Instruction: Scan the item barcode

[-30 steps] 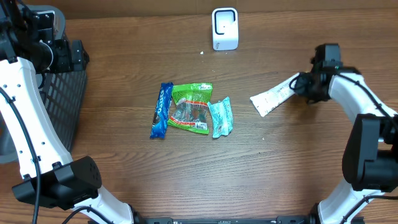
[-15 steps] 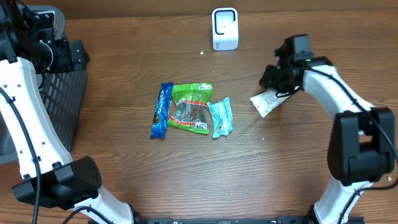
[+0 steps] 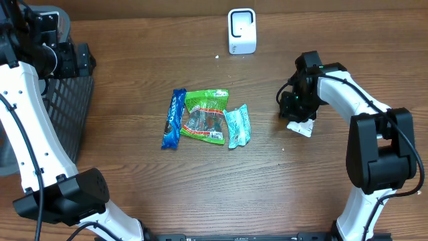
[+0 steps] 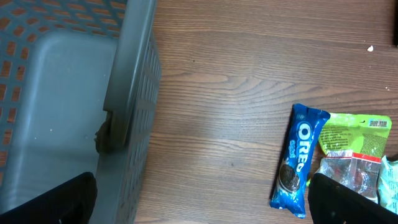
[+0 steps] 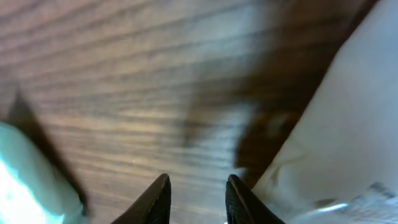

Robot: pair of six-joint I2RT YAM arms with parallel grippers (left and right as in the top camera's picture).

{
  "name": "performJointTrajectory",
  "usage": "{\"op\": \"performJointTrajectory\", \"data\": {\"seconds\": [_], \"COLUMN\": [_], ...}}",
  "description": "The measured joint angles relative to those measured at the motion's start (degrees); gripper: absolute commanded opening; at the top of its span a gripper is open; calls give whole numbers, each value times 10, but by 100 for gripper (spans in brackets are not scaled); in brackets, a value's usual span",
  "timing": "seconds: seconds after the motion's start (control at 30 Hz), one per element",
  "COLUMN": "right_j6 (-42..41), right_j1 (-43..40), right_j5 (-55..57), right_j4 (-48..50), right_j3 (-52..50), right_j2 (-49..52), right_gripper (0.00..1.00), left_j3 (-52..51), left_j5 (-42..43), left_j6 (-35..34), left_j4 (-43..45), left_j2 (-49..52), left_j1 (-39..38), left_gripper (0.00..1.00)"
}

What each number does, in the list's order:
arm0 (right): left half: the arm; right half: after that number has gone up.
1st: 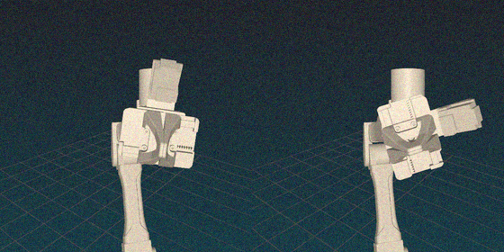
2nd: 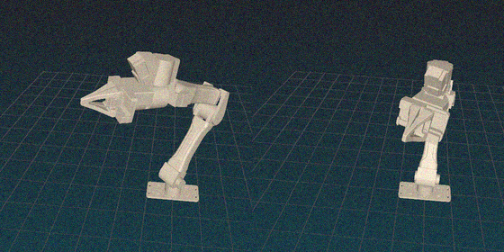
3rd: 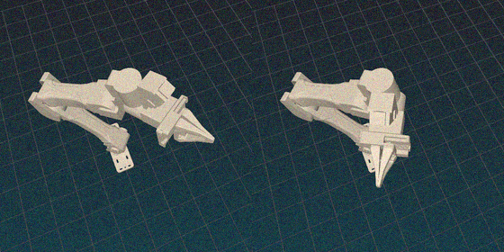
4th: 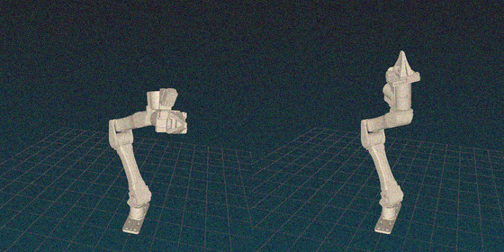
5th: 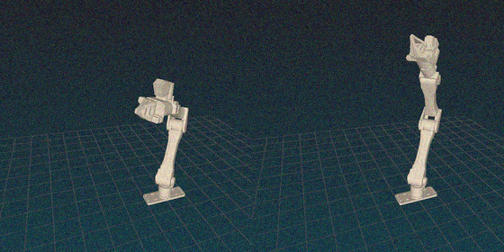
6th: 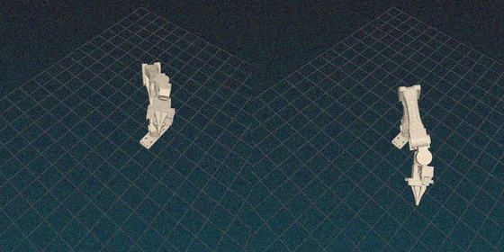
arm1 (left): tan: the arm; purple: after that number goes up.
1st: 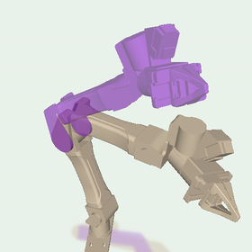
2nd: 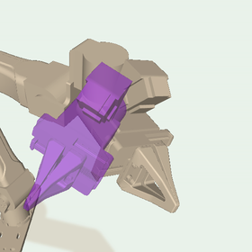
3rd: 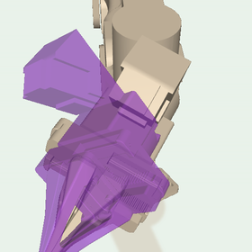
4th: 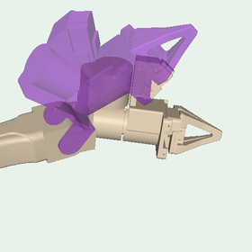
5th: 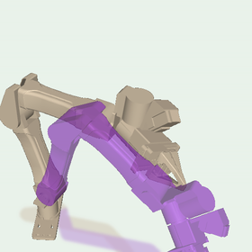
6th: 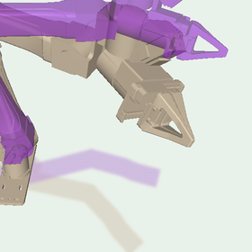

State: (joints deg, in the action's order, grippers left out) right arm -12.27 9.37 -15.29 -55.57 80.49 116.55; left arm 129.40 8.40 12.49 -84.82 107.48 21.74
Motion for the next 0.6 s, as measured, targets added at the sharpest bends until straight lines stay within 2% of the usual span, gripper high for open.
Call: {"op": "performJointTrajectory", "data": {"seconds": [0.17,0.27,0.37,0.43,0.53,0.6], "right_j6": [36,41,49,52,60,83], "right_j1": [-6,-30,-79,-118,-174,-201], "right_j5": [-44,-61,-76,-86,-99,-106], "right_j4": [-20,-41,-37,-34,-30,-28], "right_j3": [40,96,133,137,136,136], "right_j2": [-1,-9,-29,-38,-36,-27], "right_gripper": [42,58,63,64,73,75], "left_j3": [0,0,0,0,0,0], "left_j5": [0,0,0,0,0,0], "left_j6": [0,0,0,0,0,0], "left_j4": [0,0,0,0,0,0], "left_j2": [0,0,0,0,0,0], "left_j1": [0,0,0,0,0,0], "left_gripper": [100,100,100,100,99,100]}}
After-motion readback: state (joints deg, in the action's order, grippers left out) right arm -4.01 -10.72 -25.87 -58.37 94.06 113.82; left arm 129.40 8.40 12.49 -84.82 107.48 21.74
